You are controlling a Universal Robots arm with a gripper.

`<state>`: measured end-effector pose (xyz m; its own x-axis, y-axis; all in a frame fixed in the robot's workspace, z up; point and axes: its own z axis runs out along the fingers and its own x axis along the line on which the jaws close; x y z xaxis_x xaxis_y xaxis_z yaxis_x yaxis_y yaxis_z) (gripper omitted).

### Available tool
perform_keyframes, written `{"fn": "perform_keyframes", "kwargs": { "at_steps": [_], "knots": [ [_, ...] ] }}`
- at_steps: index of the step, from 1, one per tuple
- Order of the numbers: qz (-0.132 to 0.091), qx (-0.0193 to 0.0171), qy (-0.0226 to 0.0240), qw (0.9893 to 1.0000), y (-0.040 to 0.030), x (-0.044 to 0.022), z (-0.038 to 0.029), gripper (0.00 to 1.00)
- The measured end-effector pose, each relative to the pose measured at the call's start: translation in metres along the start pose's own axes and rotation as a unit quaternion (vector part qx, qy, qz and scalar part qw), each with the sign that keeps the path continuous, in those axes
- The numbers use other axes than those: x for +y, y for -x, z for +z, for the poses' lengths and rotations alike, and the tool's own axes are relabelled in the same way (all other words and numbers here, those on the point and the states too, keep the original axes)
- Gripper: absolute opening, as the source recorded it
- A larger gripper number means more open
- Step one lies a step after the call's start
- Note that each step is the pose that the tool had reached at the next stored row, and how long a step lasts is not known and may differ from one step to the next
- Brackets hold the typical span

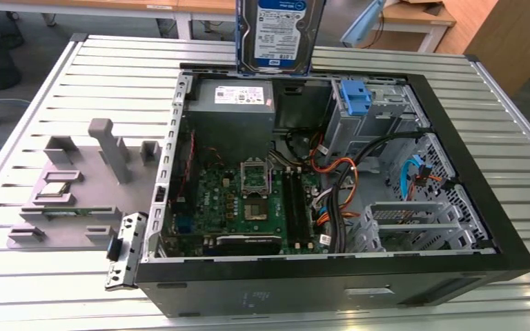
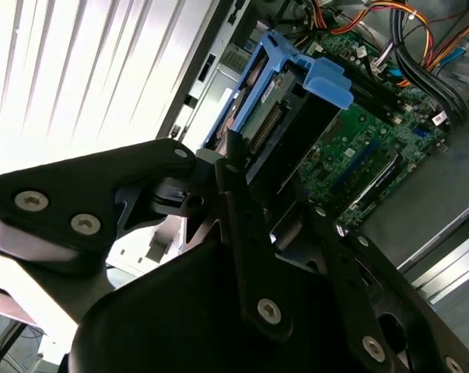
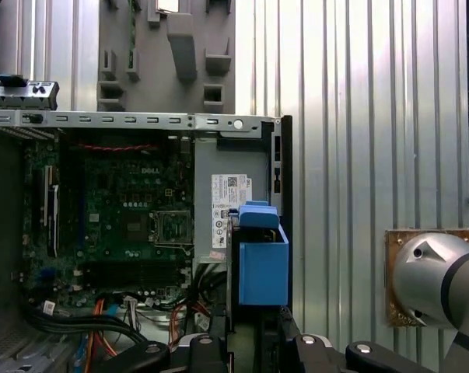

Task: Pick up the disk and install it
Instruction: 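Pick up the disk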

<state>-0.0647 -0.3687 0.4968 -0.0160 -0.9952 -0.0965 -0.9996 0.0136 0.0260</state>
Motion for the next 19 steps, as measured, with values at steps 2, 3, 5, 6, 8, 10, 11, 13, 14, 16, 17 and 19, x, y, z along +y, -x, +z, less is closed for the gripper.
{"fn": "perform_keyframes", "kwargs": {
  "at_steps": [2,3,5,6,8,10,11,13,14,16,17,19],
  "knots": [
    [0.000,0.0001,0.0000,1.0000,0.0001,-0.0001,0.0000,0.35],
    [0.000,0.0000,0.0000,1.0000,0.0000,-0.0001,0.0000,0.35],
    [0.000,0.0001,0.0000,1.0000,-0.0010,-0.0002,-0.0001,0.35],
    [0.000,0.0001,0.0000,1.0000,-0.0017,-0.0002,-0.0002,0.35],
    [0.000,0.0003,0.0001,1.0000,-0.0038,-0.0003,-0.0004,0.35],
    [0.000,0.0002,0.0001,1.0000,-0.0069,-0.0004,-0.0006,0.35],
    [0.000,0.0003,0.0001,1.0000,-0.0087,-0.0004,-0.0007,0.35],
    [0.000,0.0002,0.0000,1.0000,-0.0128,-0.0006,-0.0010,0.35],
    [0.000,0.0002,0.0000,1.0000,-0.0148,-0.0007,-0.0011,0.35],
    [0.000,0.0003,0.0001,1.0000,-0.0187,-0.0010,-0.0014,0.35],
    [0.000,0.0003,0.0000,1.0000,-0.0209,-0.0011,-0.0015,0.35],
    [0.000,0.0004,0.0000,1.0000,-0.0250,-0.0013,-0.0017,0.35]
  ]
}}
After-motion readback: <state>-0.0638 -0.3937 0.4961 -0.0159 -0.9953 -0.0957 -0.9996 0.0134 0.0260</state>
